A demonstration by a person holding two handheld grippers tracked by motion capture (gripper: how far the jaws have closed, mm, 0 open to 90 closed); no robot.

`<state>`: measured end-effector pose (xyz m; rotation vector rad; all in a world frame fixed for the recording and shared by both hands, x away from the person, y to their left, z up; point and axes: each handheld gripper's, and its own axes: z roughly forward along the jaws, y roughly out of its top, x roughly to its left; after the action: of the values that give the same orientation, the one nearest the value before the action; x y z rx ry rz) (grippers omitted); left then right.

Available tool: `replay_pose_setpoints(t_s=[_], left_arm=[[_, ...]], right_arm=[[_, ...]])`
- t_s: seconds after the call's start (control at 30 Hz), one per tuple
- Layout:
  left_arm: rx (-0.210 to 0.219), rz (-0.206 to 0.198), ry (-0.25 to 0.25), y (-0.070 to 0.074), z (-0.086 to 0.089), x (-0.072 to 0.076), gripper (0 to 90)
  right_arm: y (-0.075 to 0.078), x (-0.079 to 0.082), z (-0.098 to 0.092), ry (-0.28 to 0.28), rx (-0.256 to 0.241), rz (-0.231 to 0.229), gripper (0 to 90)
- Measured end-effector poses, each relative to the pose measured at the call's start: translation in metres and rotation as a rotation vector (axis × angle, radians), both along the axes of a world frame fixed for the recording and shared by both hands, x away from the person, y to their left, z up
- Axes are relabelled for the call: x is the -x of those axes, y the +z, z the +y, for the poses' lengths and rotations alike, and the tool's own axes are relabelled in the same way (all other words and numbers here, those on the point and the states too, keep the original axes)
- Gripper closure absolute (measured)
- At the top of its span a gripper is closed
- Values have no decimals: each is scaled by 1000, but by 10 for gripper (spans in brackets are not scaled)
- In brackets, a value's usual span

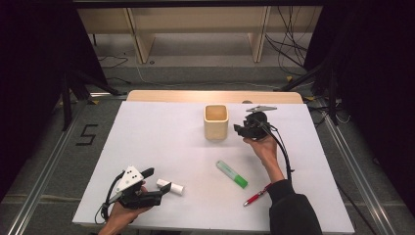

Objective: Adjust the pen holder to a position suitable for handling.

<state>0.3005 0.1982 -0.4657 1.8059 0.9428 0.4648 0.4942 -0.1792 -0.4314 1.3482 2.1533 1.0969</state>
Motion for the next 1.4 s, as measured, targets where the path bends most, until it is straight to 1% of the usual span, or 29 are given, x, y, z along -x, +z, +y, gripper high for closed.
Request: replay_pose_setpoints(t_s=[0.2,0.37,0.4,0.47,0.67,0.73,0.83,0.87,0.9,0.97,1.0,1.03,1.13,1.23,1.4], left_arm=[[3,2,1,0,0,0,168],[-2,1,0,0,0,0,168],[-3,0,-1,0,0,1,168],[-1,0,-1,0,0,1,168],[-1,1,0,-1,-1,1,168],[-1,1,-1,-1,-1,1,168],[0,0,-2,-1,-1,1,168],[0,-1,-1,-1,-1,1,168],[0,1,-1,-1,0,1,168],[-1,4,-1,-1,0,0,168],[-1,5,-2,-1,-1,0,168],[-2,4,-4,-1,0,0,168],[-2,5,-2,-1,-1,0,168],[-3,6,-2,0,-1,-1,168],[-4,10,-3,-2,-2,-1,168]], right_arm=[[10,14,-5,8,-36,-18,417],[15,33,-5,47,-44,-45,387],[16,38,-6,63,-54,-54,385],[19,46,-8,75,-78,-64,374],[22,68,-8,124,-110,-80,341],[23,72,-5,151,-86,-70,326],[24,79,-2,174,-79,-62,318],[25,81,-1,180,-67,-56,310],[25,82,0,185,-55,-53,306],[25,84,2,193,-49,-39,300],[25,85,4,205,-38,-17,287],[25,85,4,205,-38,-17,287],[24,87,7,223,-3,-2,275],[22,89,9,247,8,16,266],[22,94,9,269,25,31,258]])
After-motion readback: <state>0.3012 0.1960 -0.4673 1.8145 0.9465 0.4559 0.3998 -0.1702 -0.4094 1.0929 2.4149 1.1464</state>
